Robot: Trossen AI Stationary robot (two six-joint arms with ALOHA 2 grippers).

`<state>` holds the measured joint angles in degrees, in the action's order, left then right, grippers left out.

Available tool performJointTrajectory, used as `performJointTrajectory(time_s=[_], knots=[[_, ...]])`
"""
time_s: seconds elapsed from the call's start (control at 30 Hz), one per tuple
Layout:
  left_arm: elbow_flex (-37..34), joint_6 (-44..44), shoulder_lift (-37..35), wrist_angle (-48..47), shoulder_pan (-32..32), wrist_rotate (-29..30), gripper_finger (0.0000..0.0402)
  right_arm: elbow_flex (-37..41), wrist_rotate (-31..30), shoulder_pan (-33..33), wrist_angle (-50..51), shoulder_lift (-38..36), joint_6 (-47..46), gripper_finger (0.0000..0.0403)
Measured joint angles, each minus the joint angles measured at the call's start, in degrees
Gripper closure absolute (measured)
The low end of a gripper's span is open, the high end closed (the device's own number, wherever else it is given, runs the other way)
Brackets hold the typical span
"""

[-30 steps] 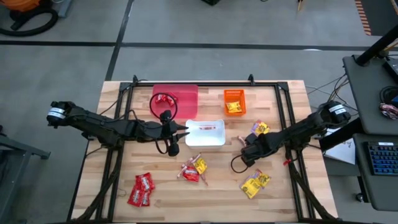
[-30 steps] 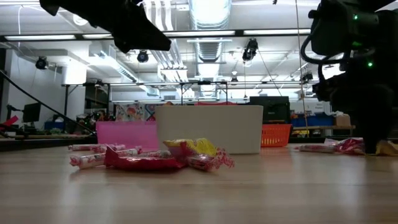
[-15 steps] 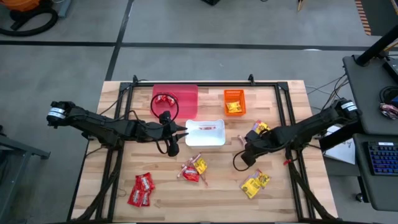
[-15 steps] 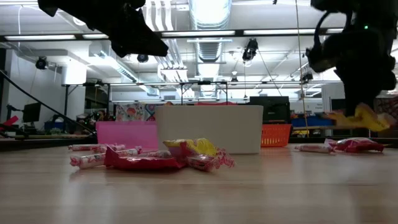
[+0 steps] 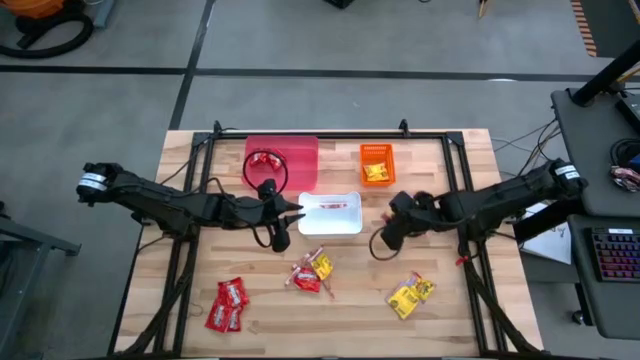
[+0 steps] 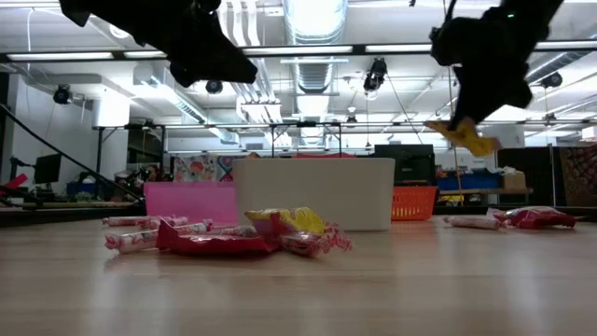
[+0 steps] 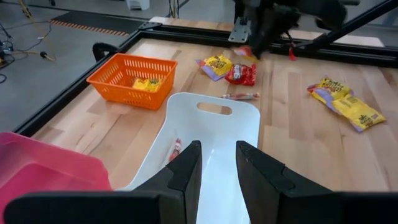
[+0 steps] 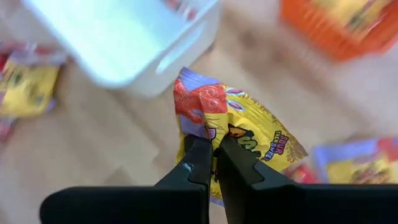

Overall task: Sort candy
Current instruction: Put the yellow candy into the orange bin

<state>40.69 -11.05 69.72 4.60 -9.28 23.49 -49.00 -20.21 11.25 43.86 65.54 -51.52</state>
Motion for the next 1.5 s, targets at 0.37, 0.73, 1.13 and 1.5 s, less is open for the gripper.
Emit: performJointTrajectory(time_s=[0.37, 0.73, 1.13, 1.5], knots=[[0.0, -0.4, 0.2, 0.6, 0.0, 0.0, 0.0318, -2.2, -6.9, -18.5, -10.5, 0.6, 13.6, 0.0391], [0.0, 0.0, 0.2, 0.5, 0.0, 0.0, 0.0318, -2.2, -6.4, -34.0, -21.1, 7.3, 22.3, 0.0391], [0.0, 0.0, 0.2, 0.5, 0.0, 0.1, 0.0318, -3.5, -6.3, -38.8, -22.4, 18.6, 24.7, 0.0391], [0.0, -0.2, 1.3, 0.5, 0.0, 0.2, 0.0318, -5.2, -6.4, -40.1, -23.2, 20.2, 26.2, 0.0390]])
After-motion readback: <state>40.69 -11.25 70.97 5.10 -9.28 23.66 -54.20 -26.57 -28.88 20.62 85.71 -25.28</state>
